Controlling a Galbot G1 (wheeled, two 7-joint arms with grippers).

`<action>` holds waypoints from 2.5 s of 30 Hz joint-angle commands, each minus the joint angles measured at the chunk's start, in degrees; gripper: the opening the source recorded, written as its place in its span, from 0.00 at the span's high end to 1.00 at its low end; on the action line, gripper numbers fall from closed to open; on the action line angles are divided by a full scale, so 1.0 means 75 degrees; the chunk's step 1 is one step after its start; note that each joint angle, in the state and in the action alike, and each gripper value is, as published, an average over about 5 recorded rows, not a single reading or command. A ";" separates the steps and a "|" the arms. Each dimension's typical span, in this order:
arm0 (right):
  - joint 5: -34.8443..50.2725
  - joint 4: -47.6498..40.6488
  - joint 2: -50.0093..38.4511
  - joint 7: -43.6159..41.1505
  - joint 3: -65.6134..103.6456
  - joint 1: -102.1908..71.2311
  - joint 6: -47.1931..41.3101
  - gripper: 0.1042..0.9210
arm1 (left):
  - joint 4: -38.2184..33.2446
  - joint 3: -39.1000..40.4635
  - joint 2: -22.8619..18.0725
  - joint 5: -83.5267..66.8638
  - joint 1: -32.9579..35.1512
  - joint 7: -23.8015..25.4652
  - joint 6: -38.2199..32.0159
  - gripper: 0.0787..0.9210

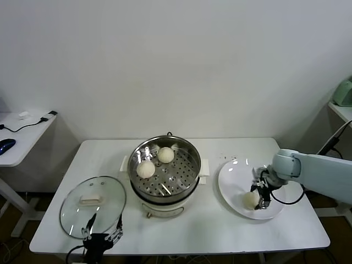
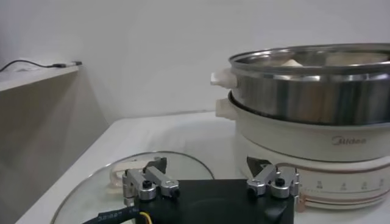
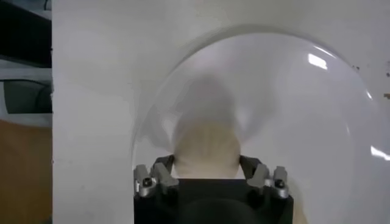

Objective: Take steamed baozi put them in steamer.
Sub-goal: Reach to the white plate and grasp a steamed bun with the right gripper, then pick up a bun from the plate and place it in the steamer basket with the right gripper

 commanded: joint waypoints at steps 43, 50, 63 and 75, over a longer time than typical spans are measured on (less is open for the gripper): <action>-0.2026 0.0363 0.5309 -0.1556 -0.0098 0.2577 0.6535 0.34 | -0.0162 0.0028 -0.0080 0.0072 0.0089 -0.0069 -0.0033 0.12; -0.2570 -0.0559 0.5629 -0.1294 0.0082 0.1752 0.6558 0.34 | -0.0156 0.0013 -0.0071 0.0063 0.0098 -0.0069 -0.0032 0.12; -0.2804 -0.1262 0.5974 -0.1038 0.0247 0.1383 0.6776 0.32 | -0.0126 0.0038 -0.0063 0.0043 0.0048 -0.0072 -0.0015 0.12; -0.1213 -0.1198 0.5322 -0.1742 0.0259 0.2908 0.7288 0.12 | -0.0172 0.0062 -0.0071 0.0060 0.0121 -0.0077 -0.0050 0.12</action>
